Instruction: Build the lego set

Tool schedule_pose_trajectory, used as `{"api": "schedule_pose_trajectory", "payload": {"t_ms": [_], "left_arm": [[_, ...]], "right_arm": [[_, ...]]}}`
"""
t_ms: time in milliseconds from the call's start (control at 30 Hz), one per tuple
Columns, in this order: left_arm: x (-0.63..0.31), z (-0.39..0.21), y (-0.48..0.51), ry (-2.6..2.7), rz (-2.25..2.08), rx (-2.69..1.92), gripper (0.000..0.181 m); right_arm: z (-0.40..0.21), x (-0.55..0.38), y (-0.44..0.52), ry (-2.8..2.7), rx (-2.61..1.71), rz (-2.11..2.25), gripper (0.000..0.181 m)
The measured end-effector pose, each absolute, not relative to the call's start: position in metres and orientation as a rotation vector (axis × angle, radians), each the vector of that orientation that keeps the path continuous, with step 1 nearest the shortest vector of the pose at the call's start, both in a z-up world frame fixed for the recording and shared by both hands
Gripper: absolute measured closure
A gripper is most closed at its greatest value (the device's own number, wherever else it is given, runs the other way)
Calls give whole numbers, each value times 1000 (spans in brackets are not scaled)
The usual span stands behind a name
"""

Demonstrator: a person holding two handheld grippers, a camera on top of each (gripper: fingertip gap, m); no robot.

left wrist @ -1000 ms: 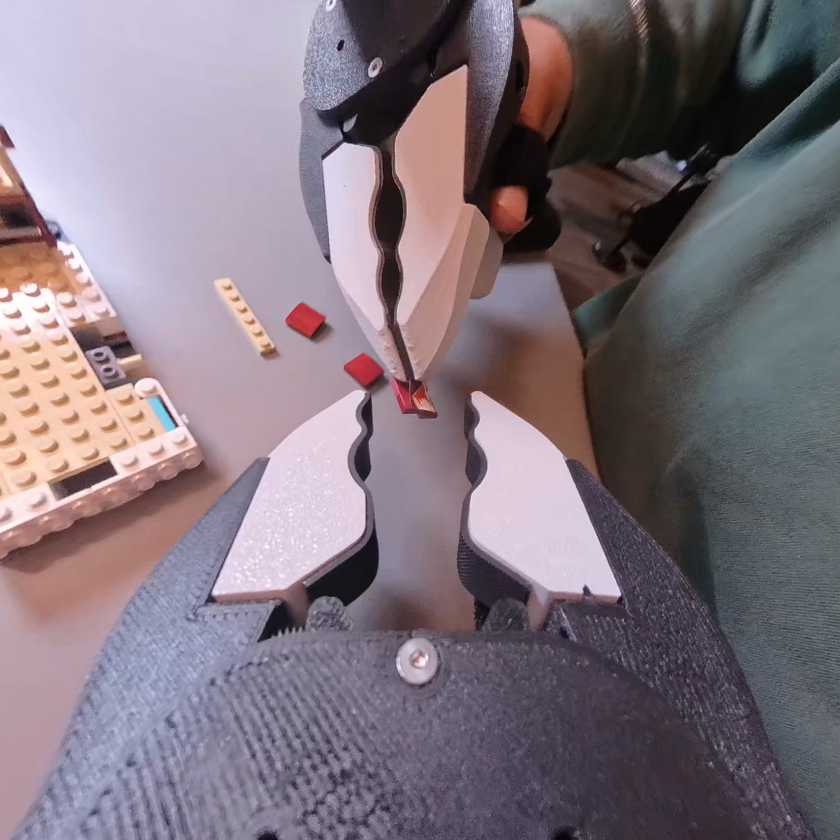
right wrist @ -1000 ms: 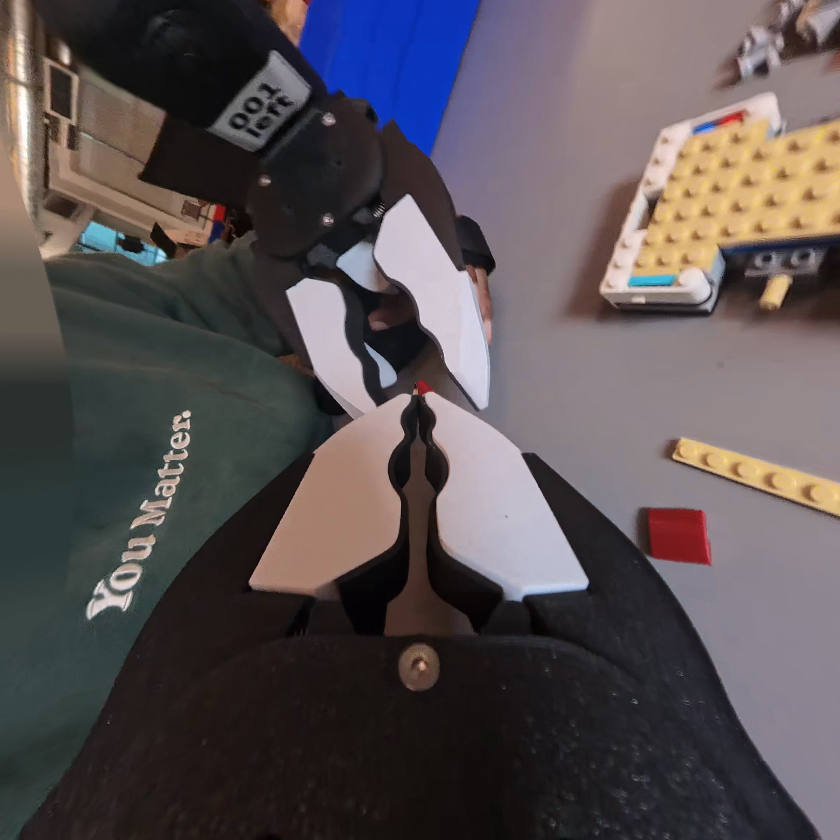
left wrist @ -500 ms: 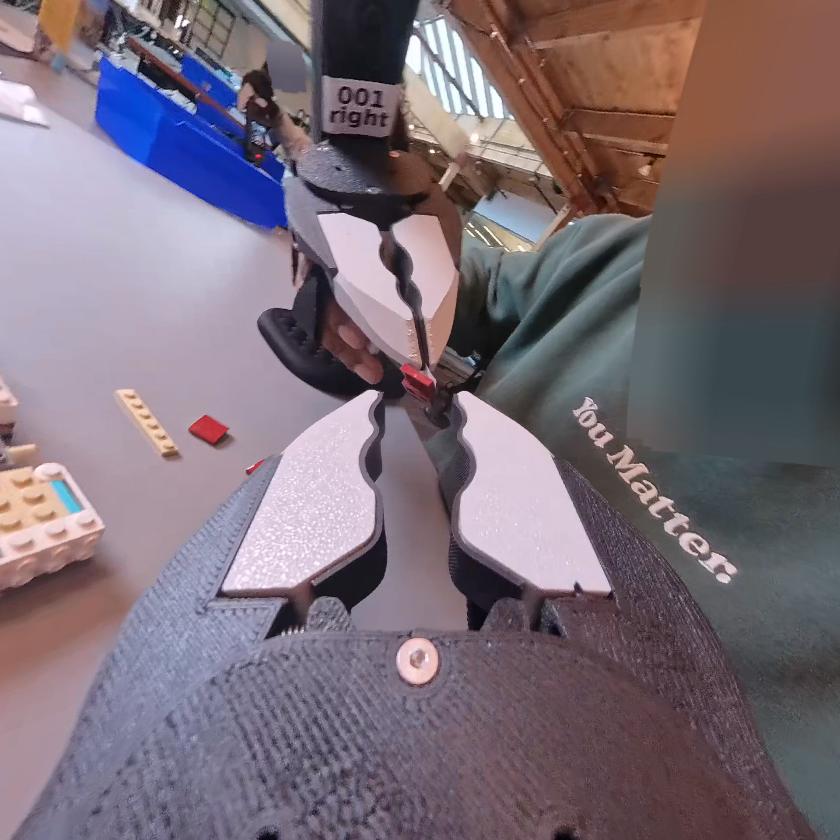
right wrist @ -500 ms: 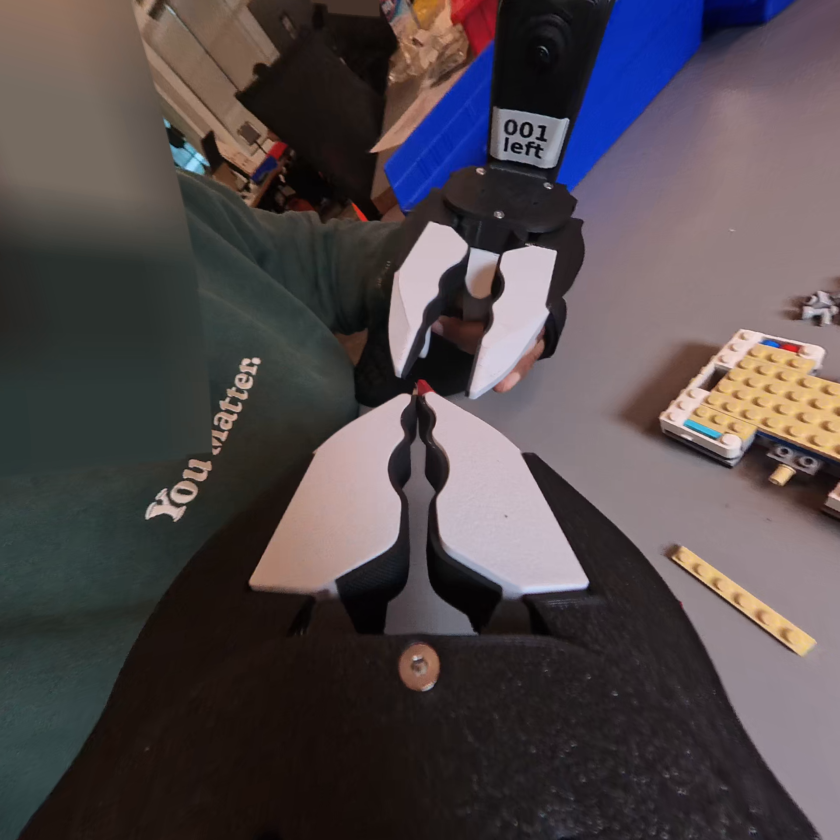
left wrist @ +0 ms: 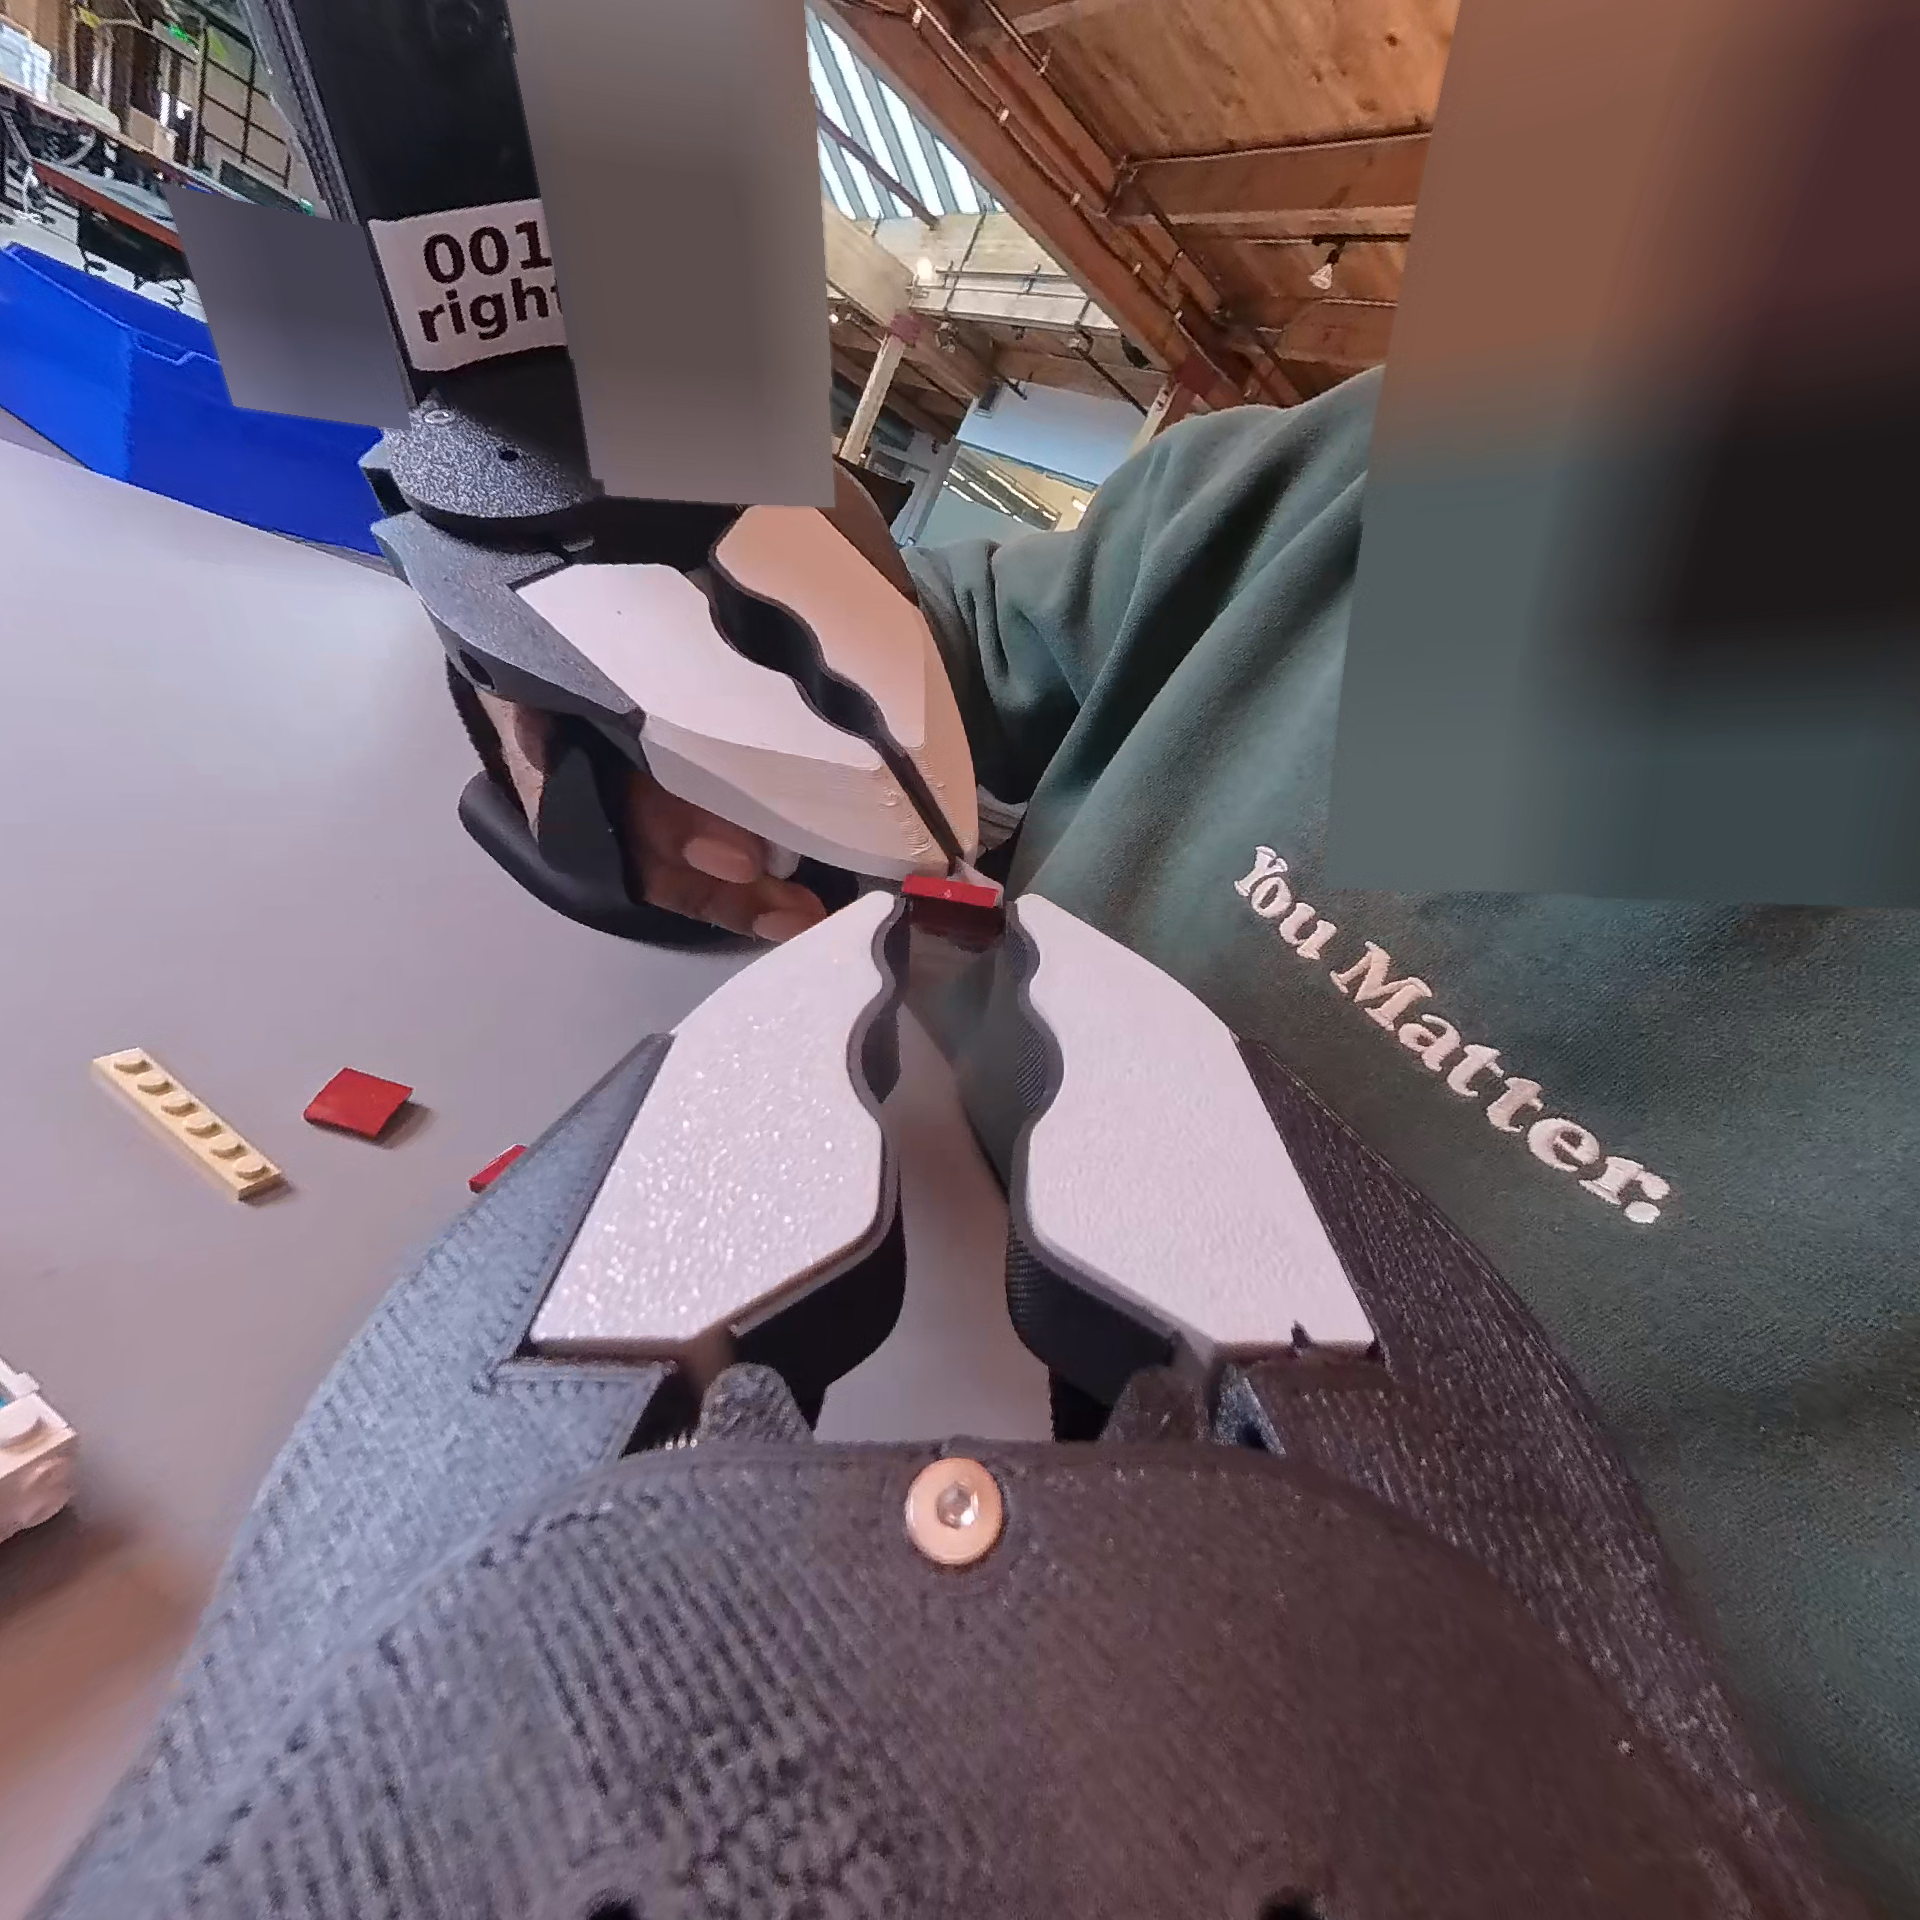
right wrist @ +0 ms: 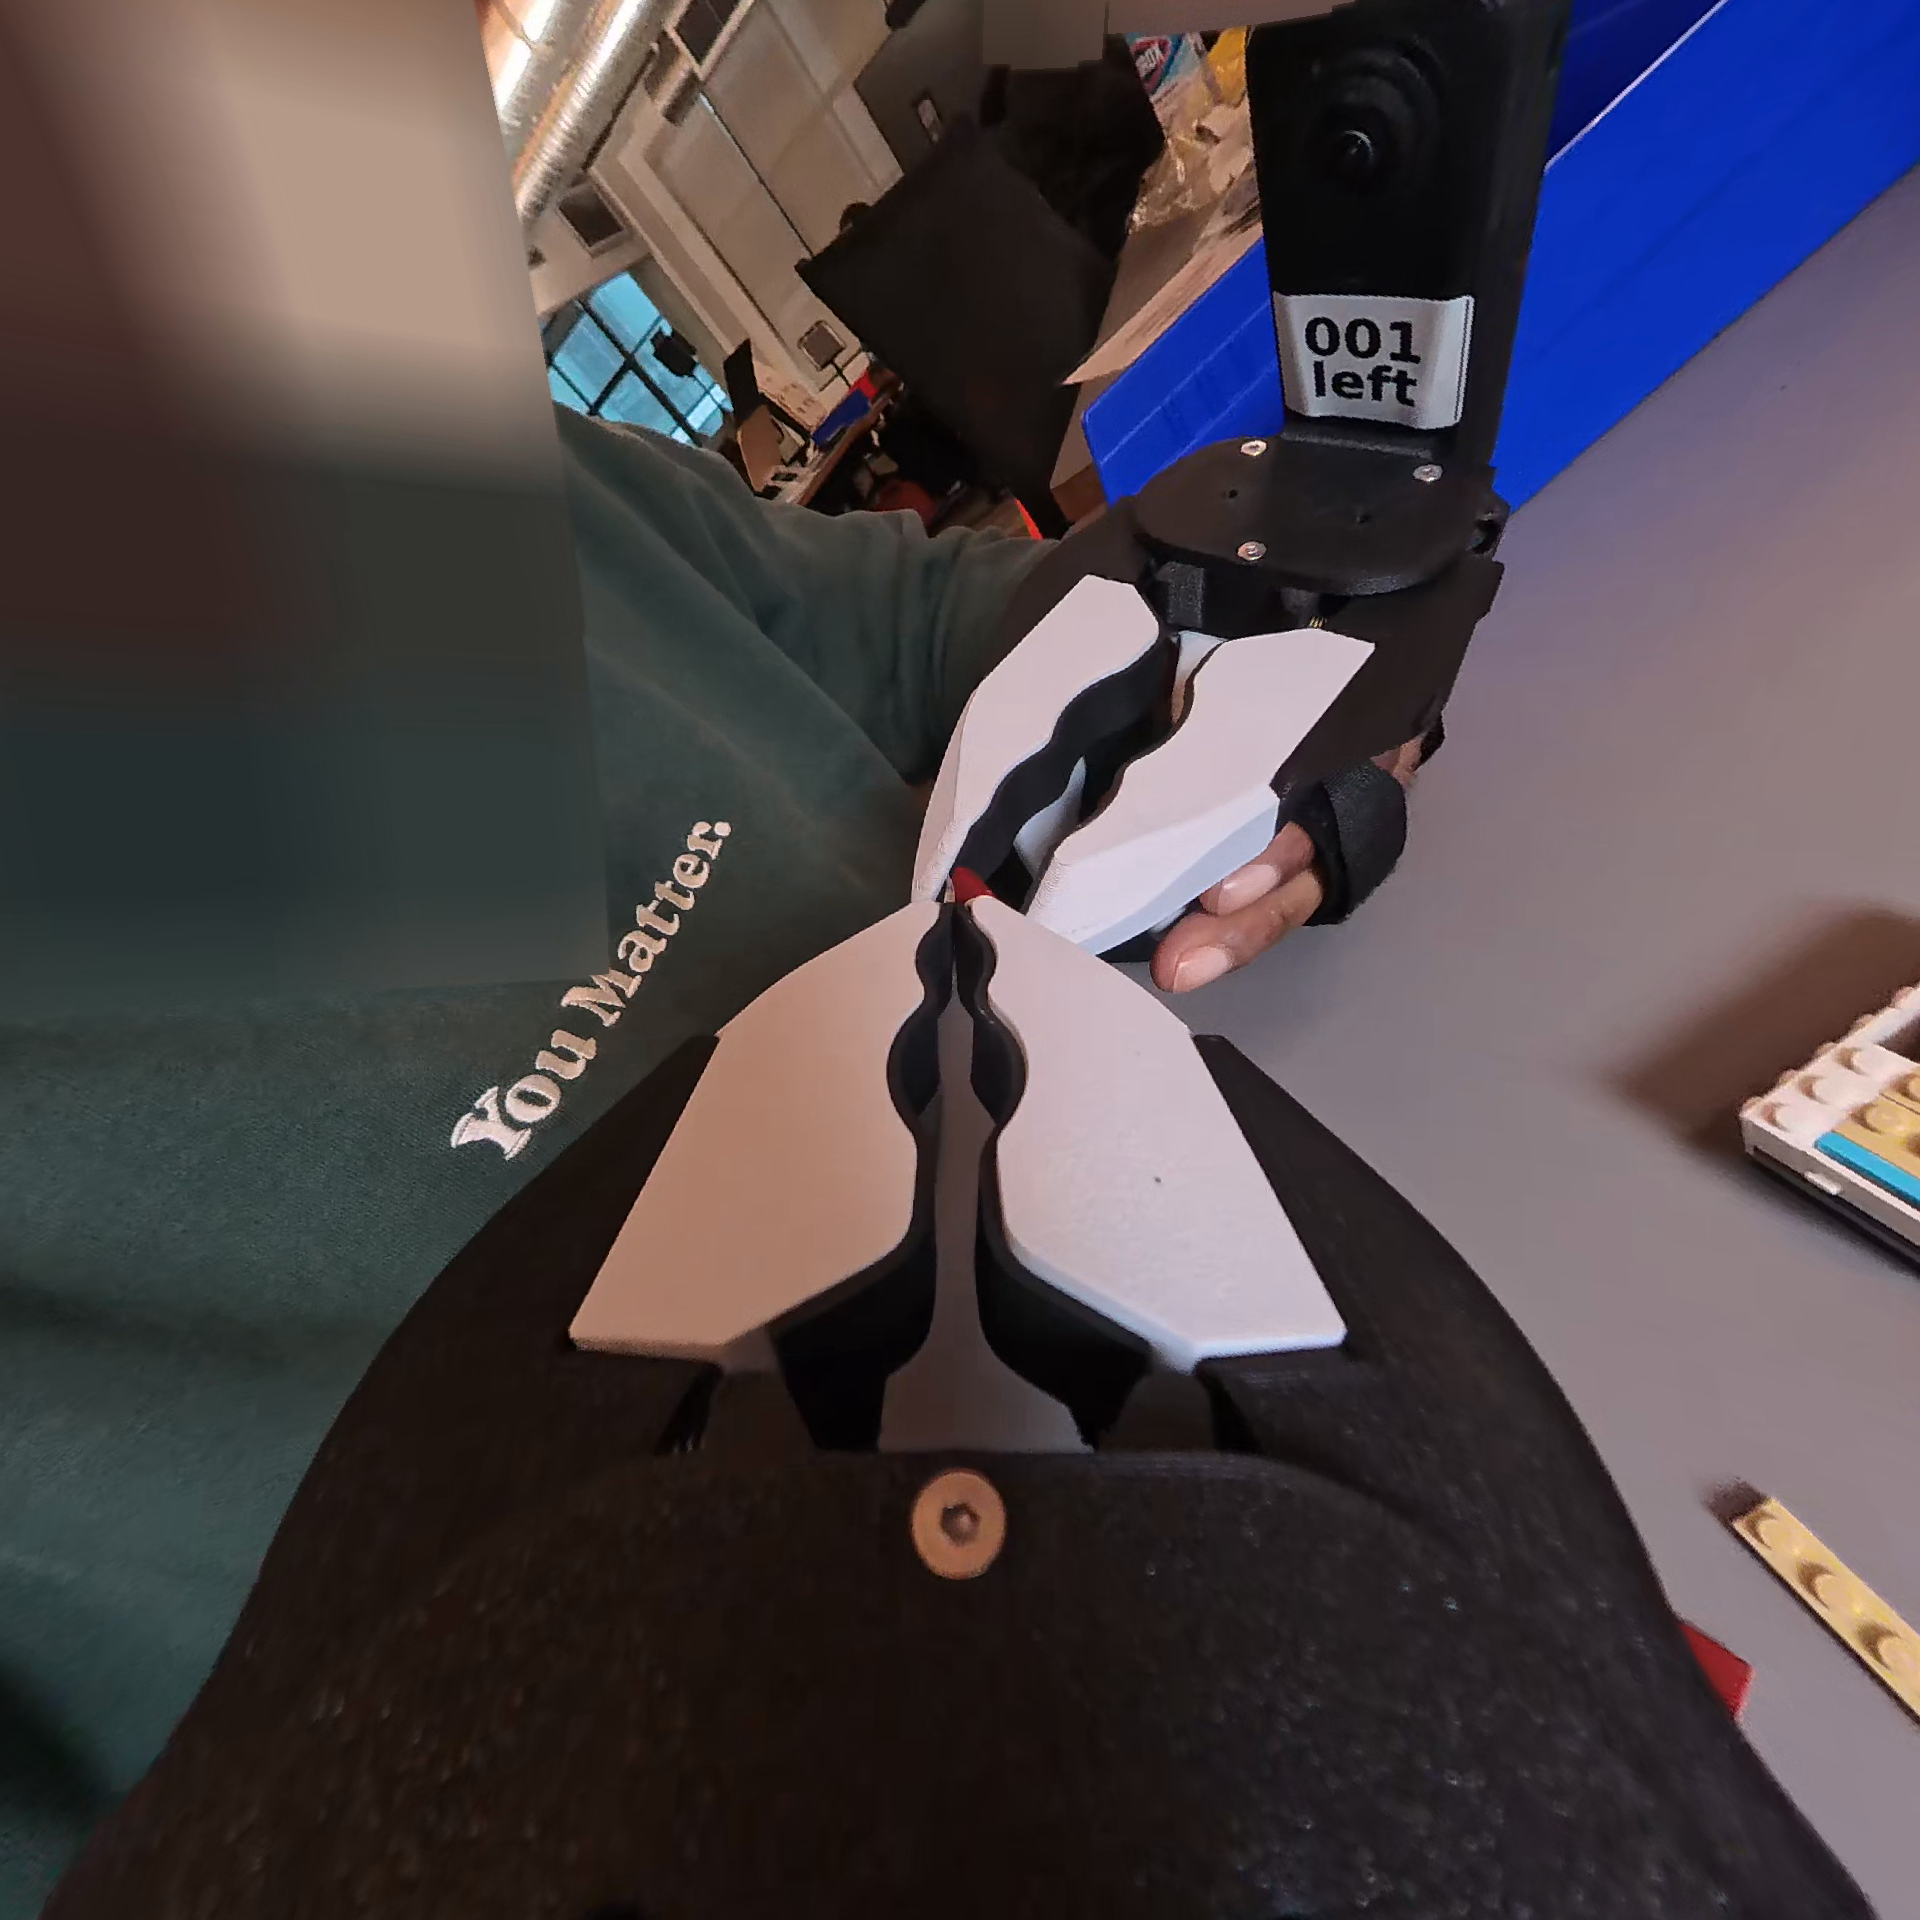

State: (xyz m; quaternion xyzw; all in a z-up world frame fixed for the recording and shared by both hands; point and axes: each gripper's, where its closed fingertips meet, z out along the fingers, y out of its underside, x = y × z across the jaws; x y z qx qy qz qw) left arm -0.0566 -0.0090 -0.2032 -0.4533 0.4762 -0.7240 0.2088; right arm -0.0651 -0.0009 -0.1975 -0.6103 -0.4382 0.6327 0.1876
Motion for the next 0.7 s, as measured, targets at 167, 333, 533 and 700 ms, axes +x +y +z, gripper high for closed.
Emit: {"api": "schedule_pose_trajectory", "payload": {"t_ms": [167, 333, 533, 700], "left_arm": [[-59, -202, -8, 1319, -2016, -1248, 165], [-60, -200, -5, 1293, -1988, -1230, 165], [-61, -195, 3, 1244, -1944, -1197, 165], [-64, -190, 8, 1205, -1931, -1167, 165]], "right_arm": [[-197, -66, -1, -1233, -1717, 1799, 181], [-196, -66, 2, -1196, -1728, 1803, 181], [-190, -66, 5, -1157, -1734, 1792, 181], [-186, -67, 6, -1173, -1740, 1737, 181]]}}
